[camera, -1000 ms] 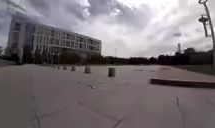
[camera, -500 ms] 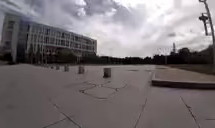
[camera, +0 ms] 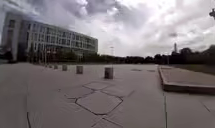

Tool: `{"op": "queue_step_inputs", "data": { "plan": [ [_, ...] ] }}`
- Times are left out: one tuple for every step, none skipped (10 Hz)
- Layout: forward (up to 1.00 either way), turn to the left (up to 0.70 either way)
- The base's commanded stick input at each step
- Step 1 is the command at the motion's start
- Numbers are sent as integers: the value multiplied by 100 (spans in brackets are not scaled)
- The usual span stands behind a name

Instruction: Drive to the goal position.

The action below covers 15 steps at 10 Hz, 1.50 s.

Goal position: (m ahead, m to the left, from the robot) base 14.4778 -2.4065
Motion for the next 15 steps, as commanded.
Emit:
{"op": "queue_step_inputs", "data": {
  "plan": [
    [100, -40],
    [100, -40],
    [100, -40],
    [100, -40],
    [100, -40],
    [100, -40],
    [100, -40],
    [100, -30],
    [100, -4],
    [100, 0],
    [100, 0],
    [100, 0],
    [100, 0],
    [100, 0],
    [100, 0]
  ]
}}
